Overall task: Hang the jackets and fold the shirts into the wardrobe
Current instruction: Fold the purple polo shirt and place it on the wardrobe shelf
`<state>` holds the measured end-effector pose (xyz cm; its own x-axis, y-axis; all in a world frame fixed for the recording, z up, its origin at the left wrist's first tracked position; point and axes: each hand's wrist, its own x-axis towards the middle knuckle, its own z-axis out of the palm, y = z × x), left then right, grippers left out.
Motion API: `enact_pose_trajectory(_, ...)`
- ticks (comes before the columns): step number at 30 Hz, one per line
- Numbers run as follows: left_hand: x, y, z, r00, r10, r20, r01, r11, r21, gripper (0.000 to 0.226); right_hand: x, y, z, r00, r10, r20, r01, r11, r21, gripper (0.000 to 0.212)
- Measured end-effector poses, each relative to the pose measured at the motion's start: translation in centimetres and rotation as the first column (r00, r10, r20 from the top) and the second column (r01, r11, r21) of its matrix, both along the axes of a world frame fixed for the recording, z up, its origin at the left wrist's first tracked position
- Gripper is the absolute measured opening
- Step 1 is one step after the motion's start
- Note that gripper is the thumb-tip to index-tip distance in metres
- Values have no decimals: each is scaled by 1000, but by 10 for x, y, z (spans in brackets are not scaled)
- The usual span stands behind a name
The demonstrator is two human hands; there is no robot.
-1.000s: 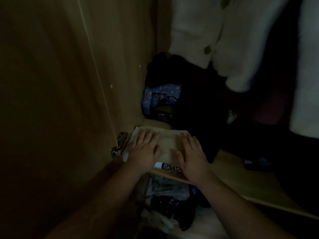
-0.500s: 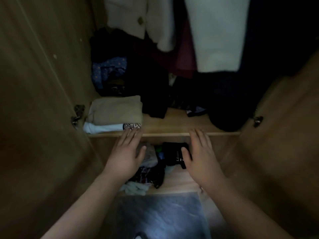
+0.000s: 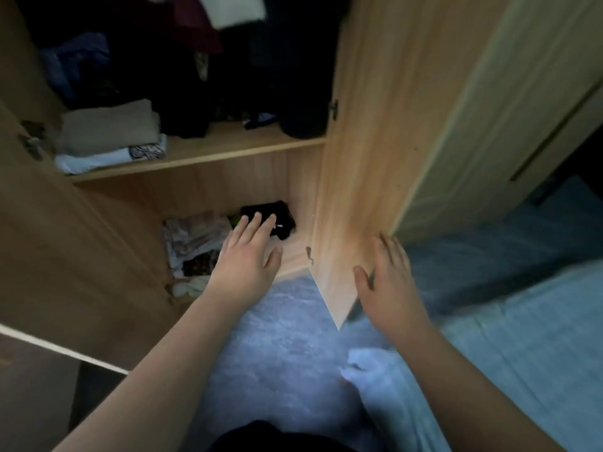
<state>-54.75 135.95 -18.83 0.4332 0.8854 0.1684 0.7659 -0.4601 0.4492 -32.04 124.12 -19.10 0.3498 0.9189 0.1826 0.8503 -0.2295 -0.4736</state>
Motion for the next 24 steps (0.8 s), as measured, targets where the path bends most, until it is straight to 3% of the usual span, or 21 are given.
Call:
enact_pose_trajectory(6, 69, -71, -10, 957, -283, -60, 280, 959, -49, 62, 42, -119, -5, 971, -237, 0, 237, 971, -2, 67)
enact_pose_trajectory(9, 112, -92, -11, 907, -413, -83, 411, 911, -43, 59, 60, -168, -4, 914, -407, 4, 407, 914, 1, 64)
enact_pose_trajectory(17, 221, -182, -17, 708, -706, -1, 699, 702, -136, 62, 87, -313, -8, 722, -690, 43, 691, 722, -18, 64)
enact_pose_trajectory(24, 327, -285, -24, 501, -865, -30, 862, 502, -75, 70, 133, -438, -29, 533, -846, 7, 846, 533, -13, 65)
